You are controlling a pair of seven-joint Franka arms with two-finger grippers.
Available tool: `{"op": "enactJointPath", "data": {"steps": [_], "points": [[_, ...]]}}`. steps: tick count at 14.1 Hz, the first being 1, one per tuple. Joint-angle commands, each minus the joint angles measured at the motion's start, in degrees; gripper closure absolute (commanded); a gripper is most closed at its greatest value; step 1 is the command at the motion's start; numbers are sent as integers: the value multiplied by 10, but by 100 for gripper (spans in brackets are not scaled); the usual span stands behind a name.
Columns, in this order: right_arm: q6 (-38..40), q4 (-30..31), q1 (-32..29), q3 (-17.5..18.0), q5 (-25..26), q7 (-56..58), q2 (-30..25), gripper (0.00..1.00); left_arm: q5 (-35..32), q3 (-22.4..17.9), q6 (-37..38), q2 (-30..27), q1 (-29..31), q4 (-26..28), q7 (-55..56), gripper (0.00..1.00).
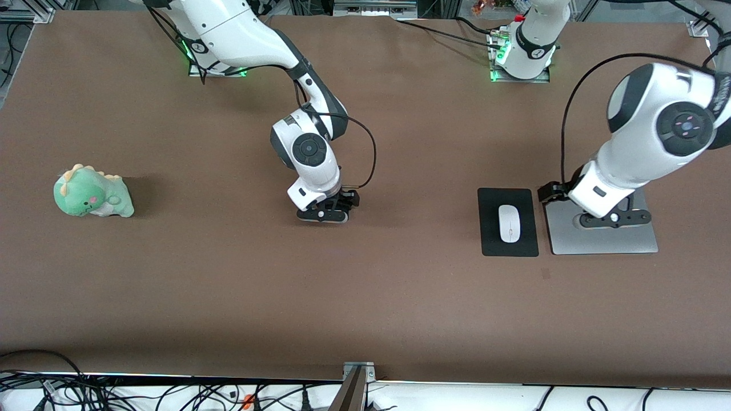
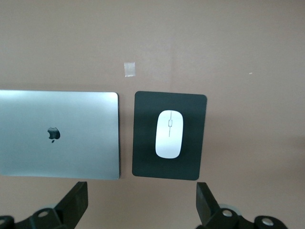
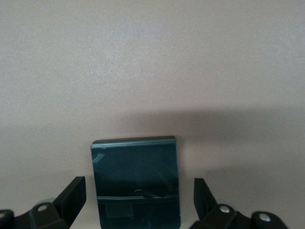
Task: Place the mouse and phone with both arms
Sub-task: 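Raise the left gripper away while the right gripper lifts the phone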
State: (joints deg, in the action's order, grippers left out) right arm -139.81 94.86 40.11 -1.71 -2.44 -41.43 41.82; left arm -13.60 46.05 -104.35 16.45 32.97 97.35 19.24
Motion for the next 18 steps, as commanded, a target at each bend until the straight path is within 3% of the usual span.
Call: {"op": "enactJointPath", "data": {"steps": [1, 4, 6, 8, 9, 12, 15, 18], "points": [[-22, -17, 11, -8, 18, -20, 21, 0, 27, 4, 65, -40, 12, -27, -47, 0], [-33, -17, 12, -8, 33, -20, 31, 0, 43, -6, 129, -70, 11, -81, -103, 0], [-38, -17, 13, -8, 37, -20, 35, 1, 77, -59, 130, -112, -6, -78, -165, 0], [-37, -17, 14, -8, 72, -17, 38, 5, 90, -154, 129, -133, -84, -75, -202, 0], [-36, -16, 14, -7, 79, -16, 39, 10, 93, -198, 131, -140, -119, -73, -207, 0], [-31, -16, 13, -7, 78, -9, 40, 32, 103, -277, 148, -150, -188, -73, -213, 0], [-6, -18, 11, -7, 70, -8, 34, 52, 175, -433, 155, -151, -307, -71, -212, 0], [54, -47, -5, -8, 71, 12, 33, 58, 176, -446, 141, -151, -319, -43, -195, 0]]}}
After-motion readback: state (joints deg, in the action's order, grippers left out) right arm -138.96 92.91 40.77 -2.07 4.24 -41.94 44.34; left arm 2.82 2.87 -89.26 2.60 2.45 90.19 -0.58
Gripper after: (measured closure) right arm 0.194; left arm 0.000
